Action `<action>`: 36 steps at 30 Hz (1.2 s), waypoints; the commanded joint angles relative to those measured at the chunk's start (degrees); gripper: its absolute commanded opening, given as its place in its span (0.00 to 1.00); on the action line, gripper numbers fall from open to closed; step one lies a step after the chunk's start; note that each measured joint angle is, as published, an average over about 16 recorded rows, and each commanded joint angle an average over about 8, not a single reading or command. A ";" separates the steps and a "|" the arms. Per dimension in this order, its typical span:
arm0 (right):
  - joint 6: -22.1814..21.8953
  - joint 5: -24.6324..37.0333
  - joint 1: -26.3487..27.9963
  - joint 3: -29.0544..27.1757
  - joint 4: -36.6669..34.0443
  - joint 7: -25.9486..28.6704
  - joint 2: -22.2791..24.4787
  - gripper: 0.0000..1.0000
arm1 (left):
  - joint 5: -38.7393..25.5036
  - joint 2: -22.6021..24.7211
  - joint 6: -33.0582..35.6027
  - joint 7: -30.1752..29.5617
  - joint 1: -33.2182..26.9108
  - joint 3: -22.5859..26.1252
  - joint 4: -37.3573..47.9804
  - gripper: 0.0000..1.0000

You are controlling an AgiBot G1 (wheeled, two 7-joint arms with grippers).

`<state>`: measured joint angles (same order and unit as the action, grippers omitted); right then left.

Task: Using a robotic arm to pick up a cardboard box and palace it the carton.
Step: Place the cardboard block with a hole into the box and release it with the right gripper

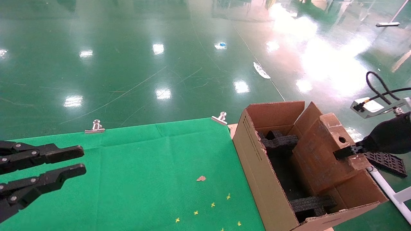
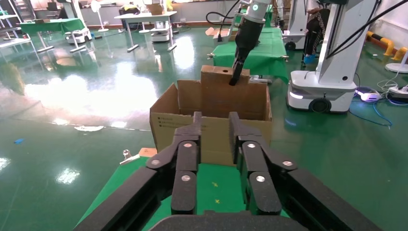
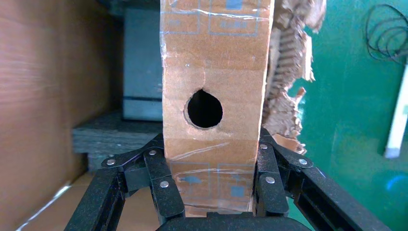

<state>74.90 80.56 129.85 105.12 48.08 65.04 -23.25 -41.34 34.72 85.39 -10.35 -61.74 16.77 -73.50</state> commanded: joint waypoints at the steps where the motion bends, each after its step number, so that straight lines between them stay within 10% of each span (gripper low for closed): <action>1: -0.83 0.02 -1.38 0.48 -1.50 -0.01 -0.76 0.00 | 0.00 0.00 0.00 0.00 0.00 0.01 0.00 1.00; 36: -19.86 -8.41 -30.32 1.61 -17.64 0.51 -13.79 0.00 | 0.09 -0.05 -0.05 0.06 -0.03 0.13 0.00 1.00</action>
<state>55.93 72.29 100.31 106.69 30.28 65.20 -36.98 -41.26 34.66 85.34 -10.29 -61.77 16.90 -73.50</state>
